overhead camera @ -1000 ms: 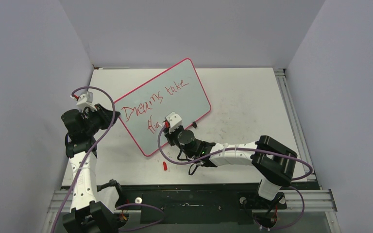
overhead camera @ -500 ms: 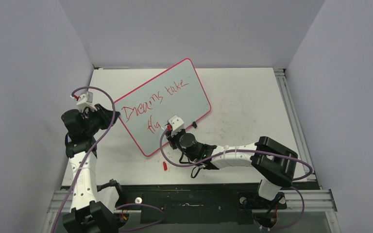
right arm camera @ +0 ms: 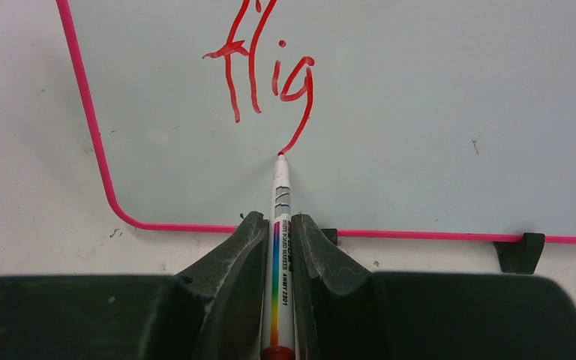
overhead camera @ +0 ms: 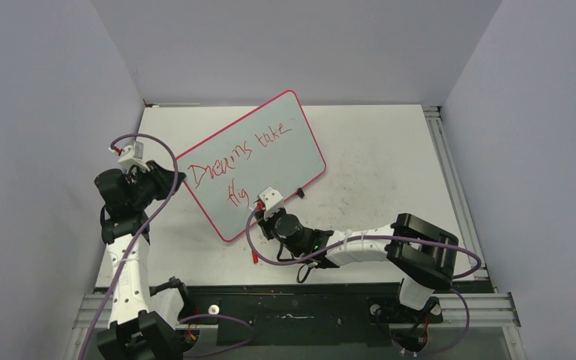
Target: Write a sentence on the whiteboard
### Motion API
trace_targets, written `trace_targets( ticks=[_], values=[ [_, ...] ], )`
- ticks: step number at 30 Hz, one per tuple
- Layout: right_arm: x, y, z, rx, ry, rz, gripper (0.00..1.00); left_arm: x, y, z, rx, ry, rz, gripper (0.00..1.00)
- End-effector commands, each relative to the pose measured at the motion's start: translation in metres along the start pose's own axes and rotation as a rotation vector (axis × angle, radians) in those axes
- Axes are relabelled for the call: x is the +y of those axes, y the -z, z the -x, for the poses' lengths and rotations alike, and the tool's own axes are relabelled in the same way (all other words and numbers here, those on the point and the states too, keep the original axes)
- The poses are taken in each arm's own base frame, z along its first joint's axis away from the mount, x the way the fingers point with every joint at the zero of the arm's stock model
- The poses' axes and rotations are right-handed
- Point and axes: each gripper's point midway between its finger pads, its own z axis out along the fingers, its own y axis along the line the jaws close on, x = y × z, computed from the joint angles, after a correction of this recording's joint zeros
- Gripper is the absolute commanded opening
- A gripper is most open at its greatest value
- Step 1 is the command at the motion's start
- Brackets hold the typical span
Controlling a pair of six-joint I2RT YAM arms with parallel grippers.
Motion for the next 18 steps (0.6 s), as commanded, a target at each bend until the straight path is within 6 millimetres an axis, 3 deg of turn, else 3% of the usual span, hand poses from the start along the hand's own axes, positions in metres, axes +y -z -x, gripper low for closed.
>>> trace_targets(
  ticks=[1, 6, 11, 18],
  values=[
    [0.008, 0.001, 0.022, -0.046, -0.013, 0.016, 0.05, -0.016, 0.001, 0.007, -0.022, -0.031, -0.07, 0.13],
    [0.019, 0.005, 0.05, -0.112, -0.022, 0.061, 0.05, -0.016, 0.001, 0.007, -0.023, -0.031, -0.069, 0.13],
    [0.028, 0.023, 0.081, -0.184, -0.038, 0.135, 0.05, -0.015, 0.001, 0.007, -0.022, -0.031, -0.066, 0.13],
    [0.018, 0.052, 0.11, -0.231, -0.05, 0.139, 0.05, -0.015, 0.001, 0.007, -0.024, -0.031, -0.066, 0.13]
  ],
)
